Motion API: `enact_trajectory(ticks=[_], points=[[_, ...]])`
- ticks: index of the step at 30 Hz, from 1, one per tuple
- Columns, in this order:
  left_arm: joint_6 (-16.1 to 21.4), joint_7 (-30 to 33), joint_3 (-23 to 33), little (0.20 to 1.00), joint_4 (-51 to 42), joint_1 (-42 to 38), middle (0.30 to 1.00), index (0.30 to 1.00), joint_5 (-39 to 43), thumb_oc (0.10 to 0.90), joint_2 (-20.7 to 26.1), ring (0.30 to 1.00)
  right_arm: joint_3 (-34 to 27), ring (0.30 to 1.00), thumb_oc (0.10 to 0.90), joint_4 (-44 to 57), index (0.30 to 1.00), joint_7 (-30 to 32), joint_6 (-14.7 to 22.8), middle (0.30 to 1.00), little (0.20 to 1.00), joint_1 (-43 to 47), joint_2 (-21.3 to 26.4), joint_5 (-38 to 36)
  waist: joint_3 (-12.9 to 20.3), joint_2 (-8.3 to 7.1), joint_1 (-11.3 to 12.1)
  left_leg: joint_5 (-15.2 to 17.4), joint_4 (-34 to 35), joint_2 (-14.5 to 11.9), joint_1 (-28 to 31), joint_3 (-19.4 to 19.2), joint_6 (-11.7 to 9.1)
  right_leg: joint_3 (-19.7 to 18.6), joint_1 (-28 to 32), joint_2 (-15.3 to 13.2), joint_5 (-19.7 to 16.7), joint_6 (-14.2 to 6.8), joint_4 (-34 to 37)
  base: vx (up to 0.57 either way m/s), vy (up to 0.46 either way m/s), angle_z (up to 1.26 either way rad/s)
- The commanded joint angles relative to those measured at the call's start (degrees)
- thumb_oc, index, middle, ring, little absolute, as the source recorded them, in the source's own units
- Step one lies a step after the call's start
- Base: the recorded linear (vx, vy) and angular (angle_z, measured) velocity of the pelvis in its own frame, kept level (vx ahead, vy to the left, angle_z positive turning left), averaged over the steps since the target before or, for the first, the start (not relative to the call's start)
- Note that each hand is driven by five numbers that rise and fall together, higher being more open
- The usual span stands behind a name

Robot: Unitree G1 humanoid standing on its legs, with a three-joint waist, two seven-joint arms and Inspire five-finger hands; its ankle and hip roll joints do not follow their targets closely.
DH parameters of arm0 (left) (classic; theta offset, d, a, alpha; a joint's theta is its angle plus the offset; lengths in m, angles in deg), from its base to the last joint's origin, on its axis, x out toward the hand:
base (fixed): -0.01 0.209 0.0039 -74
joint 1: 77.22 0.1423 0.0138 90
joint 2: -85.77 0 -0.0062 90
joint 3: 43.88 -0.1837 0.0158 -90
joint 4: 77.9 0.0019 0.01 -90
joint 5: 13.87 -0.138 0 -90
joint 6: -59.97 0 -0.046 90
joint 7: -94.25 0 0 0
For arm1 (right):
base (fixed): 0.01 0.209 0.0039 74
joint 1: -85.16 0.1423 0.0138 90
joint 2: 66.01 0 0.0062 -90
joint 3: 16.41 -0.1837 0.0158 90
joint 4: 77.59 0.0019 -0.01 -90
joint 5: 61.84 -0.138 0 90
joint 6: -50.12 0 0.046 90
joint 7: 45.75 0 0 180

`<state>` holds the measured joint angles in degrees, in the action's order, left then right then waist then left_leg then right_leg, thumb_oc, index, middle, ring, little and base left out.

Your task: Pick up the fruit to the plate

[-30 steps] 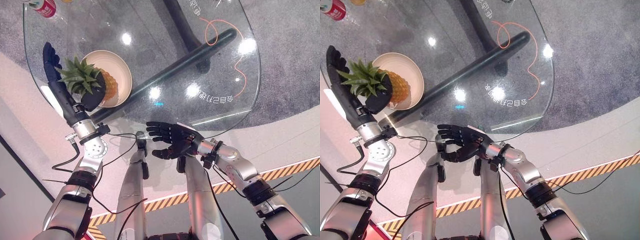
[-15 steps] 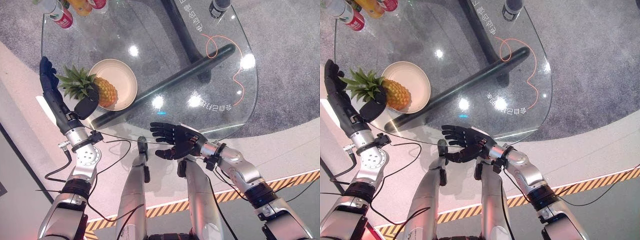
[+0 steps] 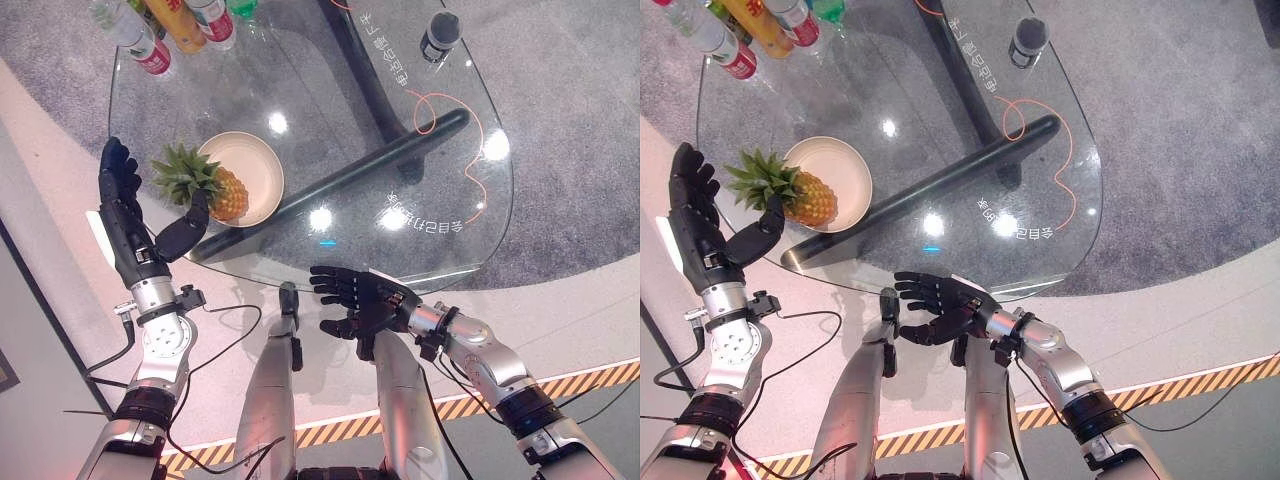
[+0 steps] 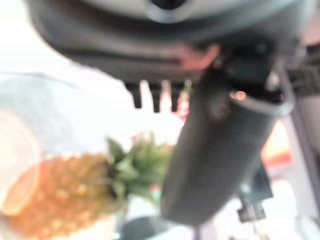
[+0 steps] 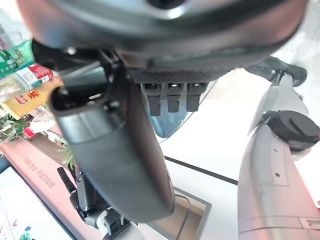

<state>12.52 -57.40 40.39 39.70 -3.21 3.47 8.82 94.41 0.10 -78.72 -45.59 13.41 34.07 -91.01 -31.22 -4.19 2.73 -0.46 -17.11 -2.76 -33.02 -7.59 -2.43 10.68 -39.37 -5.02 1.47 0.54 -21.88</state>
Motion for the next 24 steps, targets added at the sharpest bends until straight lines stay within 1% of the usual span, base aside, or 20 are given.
enact_trajectory(ticks=[1,2,5,10,11,15,17,19,21,24], points=[[2.7,-1.6,2.8,0.9,-6.1,0.7,0.9,0.9,2.6,0.8,-0.7,0.9,-0.8,0.9,0.8,10.1,0.9,-4.3,3.8,0.9,0.9,-3.4,0.0,-1.5,1.4,2.53,-0.2,0.9,-2.8,2.2,-0.7,0.9,0.1,4.1,4.4,0.6,2.5,-3.6,-3.0,0.0,0.0,0.0],[1.4,-3.5,2.4,0.9,-7.2,1.8,0.9,0.9,3.4,0.8,-1.0,0.9,-1.1,0.9,0.8,10.1,0.9,-4.6,4.4,0.9,0.9,-4.3,0.0,-1.2,1.4,2.64,0.0,0.9,-2.7,2.3,0.0,0.9,0.1,4.1,5.2,0.6,2.6,-3.5,-2.8,0.0,0.0,0.0],[0.0,-5.2,2.5,0.9,-8.3,3.4,0.9,0.9,6.1,0.8,-1.2,0.9,-1.6,0.9,0.8,10.0,0.9,-5.0,5.3,0.9,0.9,-5.3,0.0,-1.0,1.4,2.77,0.1,1.0,-2.4,2.4,1.1,0.9,0.2,4.2,6.5,0.6,2.7,-3.4,-2.3,0.0,0.0,0.0],[-2.3,-7.7,3.0,0.9,-9.1,5.9,0.9,0.9,10.0,0.8,-2.1,0.9,-2.2,0.9,0.8,10.1,0.9,-5.1,5.3,0.9,0.9,-6.2,0.1,-0.8,1.4,3.0,0.4,0.9,-1.9,2.6,3.2,1.1,0.2,4.4,8.9,0.6,2.8,-3.2,-1.6,0.0,0.0,0.0],[-3.3,-8.8,3.2,0.9,-9.1,6.6,0.9,0.9,11.9,0.8,-2.4,0.9,-2.5,0.9,0.8,9.8,0.9,-5.3,5.4,0.9,0.9,-6.4,0.0,-0.7,1.4,3.06,0.5,1.0,-1.7,2.6,4.1,1.1,0.1,4.5,10.0,0.5,2.8,-3.1,-1.2,0.0,0.0,0.0],[-5.1,-10.7,3.3,0.9,-8.8,8.4,0.9,0.9,14.2,0.8,-3.0,0.9,-3.0,0.9,0.8,9.1,0.9,-4.9,5.5,0.9,0.9,-7.6,-0.2,0.4,1.4,3.14,0.6,0.9,-0.4,2.7,7.1,1.1,0.0,4.7,13.2,0.6,2.9,-3.0,0.4,-0.01,0.0,0.01],[-6.2,-11.8,3.5,0.9,-8.0,9.5,0.9,0.9,15.8,0.8,-3.6,0.9,-3.1,0.9,0.8,7.9,0.9,-4.2,6.1,0.9,0.9,-8.4,-0.2,2.2,1.4,3.14,0.8,0.9,0.4,2.7,9.2,1.1,-0.1,4.8,15.5,0.6,2.9,-2.9,1.5,-0.01,-0.001,0.02],[-8.0,-13.1,3.5,0.9,-6.4,11.0,0.9,0.9,17.6,0.8,-4.5,0.9,-3.4,0.9,0.8,6.4,0.9,-3.0,6.4,0.9,0.9,-9.6,-0.3,3.2,1.4,3.18,0.9,0.9,1.8,2.9,12.6,1.0,-0.3,5.0,19.2,0.7,2.9,-2.9,3.5,0.0,0.0,0.0],[-9.1,-13.7,3.6,0.9,-5.5,11.8,0.9,0.9,18.1,0.8,-5.1,0.9,-3.7,0.9,0.8,5.7,0.9,-2.3,6.3,0.9,0.9,-10.1,-0.5,3.5,1.4,3.19,0.9,0.9,2.5,3.0,14.2,1.0,-0.3,5.1,20.9,0.7,2.9,-2.9,4.2,0.0,0.011,0.06],[-10.4,-15.2,3.5,0.9,-3.1,13.3,0.9,0.9,18.3,0.8,-6.3,0.9,-4.1,0.9,0.8,3.7,0.9,-0.2,6.8,0.9,0.9,-11.6,-1.3,3.8,1.4,3.06,1.1,0.8,4.3,3.3,18.1,1.0,-0.6,5.3,25.4,0.8,2.8,-2.9,6.7,-0.01,0.008,0.07]])
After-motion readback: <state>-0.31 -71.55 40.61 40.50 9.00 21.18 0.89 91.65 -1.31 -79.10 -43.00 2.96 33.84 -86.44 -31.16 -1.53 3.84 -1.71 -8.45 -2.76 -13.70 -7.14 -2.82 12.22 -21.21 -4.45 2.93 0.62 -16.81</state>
